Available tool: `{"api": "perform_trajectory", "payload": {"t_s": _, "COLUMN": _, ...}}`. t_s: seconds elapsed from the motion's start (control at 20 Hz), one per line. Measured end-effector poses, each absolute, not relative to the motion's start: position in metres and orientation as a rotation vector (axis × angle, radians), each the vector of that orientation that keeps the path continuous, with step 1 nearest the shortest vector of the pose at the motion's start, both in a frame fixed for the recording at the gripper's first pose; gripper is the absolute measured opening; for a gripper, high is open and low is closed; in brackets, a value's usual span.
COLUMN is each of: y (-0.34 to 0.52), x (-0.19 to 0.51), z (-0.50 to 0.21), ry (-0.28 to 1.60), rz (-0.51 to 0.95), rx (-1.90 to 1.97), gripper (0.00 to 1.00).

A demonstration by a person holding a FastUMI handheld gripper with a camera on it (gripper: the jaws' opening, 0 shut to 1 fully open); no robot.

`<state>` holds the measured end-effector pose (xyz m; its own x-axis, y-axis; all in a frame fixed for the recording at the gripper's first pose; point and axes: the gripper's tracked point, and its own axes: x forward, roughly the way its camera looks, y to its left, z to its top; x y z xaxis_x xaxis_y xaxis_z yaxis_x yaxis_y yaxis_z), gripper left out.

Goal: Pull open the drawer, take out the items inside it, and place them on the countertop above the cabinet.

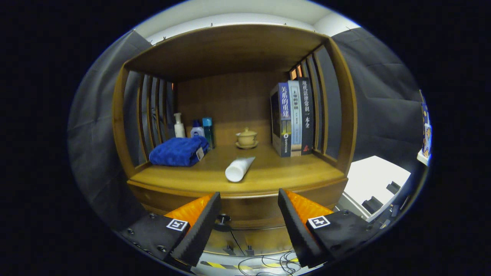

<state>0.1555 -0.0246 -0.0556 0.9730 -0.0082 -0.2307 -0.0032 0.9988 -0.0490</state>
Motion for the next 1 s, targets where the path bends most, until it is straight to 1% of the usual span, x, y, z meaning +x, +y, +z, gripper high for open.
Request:
{"api": "perform_trajectory", "payload": {"t_s": 0.3, "y": -0.051, "x": 0.154, "z": 0.053, "ry": 0.118, "rz": -0.018, "rx": -0.133, "gripper": 0.98}}
{"api": "perform_trajectory", "payload": {"t_s": 0.6, "y": -0.063, "x": 0.134, "z": 0.128, "ry": 0.049, "rz": -0.010, "rx": -0.122, "gripper": 0.98}}
{"api": "perform_trajectory", "payload": {"t_s": 0.8, "y": -0.063, "x": 0.125, "z": 0.150, "ry": 0.022, "rz": -0.005, "rx": -0.133, "gripper": 0.98}}
{"api": "perform_trajectory", "payload": {"t_s": 1.0, "y": -0.059, "x": 0.121, "z": 0.145, "ry": 0.037, "rz": 0.007, "rx": -0.130, "gripper": 0.98}}
